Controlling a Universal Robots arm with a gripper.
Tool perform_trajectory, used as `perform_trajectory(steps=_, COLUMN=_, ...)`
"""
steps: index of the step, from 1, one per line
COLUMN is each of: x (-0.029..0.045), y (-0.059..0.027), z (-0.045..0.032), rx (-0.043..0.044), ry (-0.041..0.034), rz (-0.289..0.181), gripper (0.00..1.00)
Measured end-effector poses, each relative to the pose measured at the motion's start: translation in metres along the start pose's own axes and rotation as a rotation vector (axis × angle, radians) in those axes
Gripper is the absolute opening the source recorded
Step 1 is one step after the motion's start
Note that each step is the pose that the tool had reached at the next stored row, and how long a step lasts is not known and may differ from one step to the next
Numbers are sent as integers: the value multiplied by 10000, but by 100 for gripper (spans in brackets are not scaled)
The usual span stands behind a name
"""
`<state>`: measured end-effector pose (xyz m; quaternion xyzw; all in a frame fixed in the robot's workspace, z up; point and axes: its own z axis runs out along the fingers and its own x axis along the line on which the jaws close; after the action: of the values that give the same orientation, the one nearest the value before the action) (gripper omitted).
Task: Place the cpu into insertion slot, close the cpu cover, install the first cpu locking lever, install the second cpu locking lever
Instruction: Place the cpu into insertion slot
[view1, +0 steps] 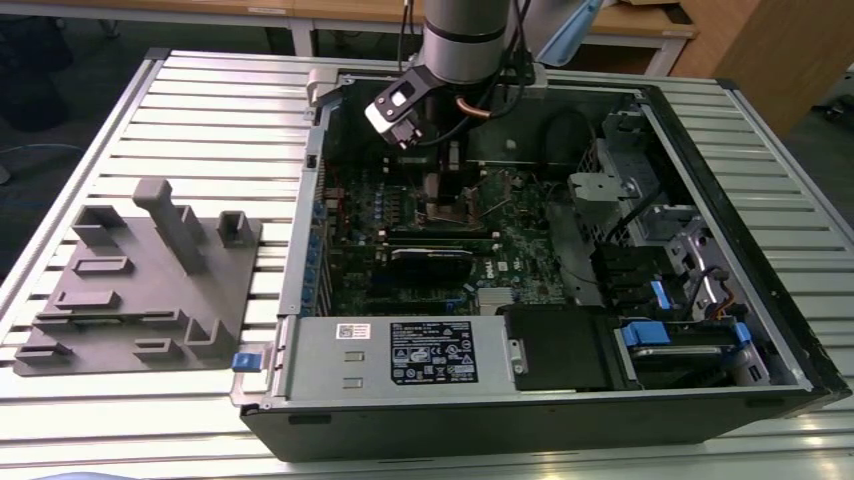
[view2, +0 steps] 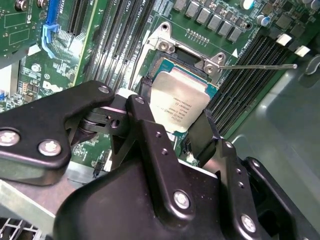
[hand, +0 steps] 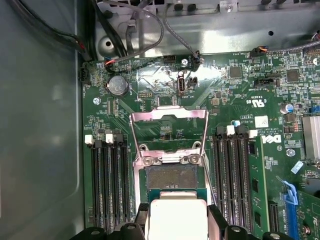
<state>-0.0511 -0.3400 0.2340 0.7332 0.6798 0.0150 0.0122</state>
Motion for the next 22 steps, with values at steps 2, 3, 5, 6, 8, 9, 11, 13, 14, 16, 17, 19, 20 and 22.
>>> perform_trajectory(steps=2, x=0, y=-1, z=20, rx=1, ry=-1, rz=0, gripper=54)
perform_trajectory(steps=3, x=0, y=-2, z=29, rx=0, ry=-1, rz=0, gripper=54)
perform_trajectory(steps=5, x=0, y=-3, z=41, rx=0, ry=-1, rz=0, gripper=54)
perform_trajectory(steps=6, x=-1, y=-4, z=43, rx=1, ry=-2, rz=0, gripper=54)
perform_trajectory(steps=8, x=-1, y=-4, z=44, rx=2, ry=-3, rz=0, gripper=54)
perform_trajectory(steps=9, x=0, y=-4, z=44, rx=1, ry=-2, rz=1, gripper=54)
perform_trajectory(steps=11, x=0, y=-4, z=48, rx=0, ry=1, rz=0, gripper=54)
perform_trajectory(steps=13, x=0, y=-5, z=53, rx=0, ry=0, rz=2, gripper=54)
perform_trajectory(steps=14, x=2, y=-6, z=56, rx=0, ry=-1, rz=2, gripper=54)
perform_trajectory(steps=16, x=11, y=-8, z=61, rx=0, ry=-1, rz=1, gripper=54)
perform_trajectory(steps=17, x=16, y=-8, z=64, rx=0, ry=-1, rz=1, gripper=54)
perform_trajectory(steps=19, x=25, y=-10, z=71, rx=0, ry=0, rz=1, gripper=54)
perform_trajectory(steps=20, x=28, y=-10, z=76, rx=-1, ry=1, rz=0, gripper=54)
perform_trajectory(steps=22, x=30, y=-10, z=94, rx=0, ry=-1, rz=-1, gripper=54)
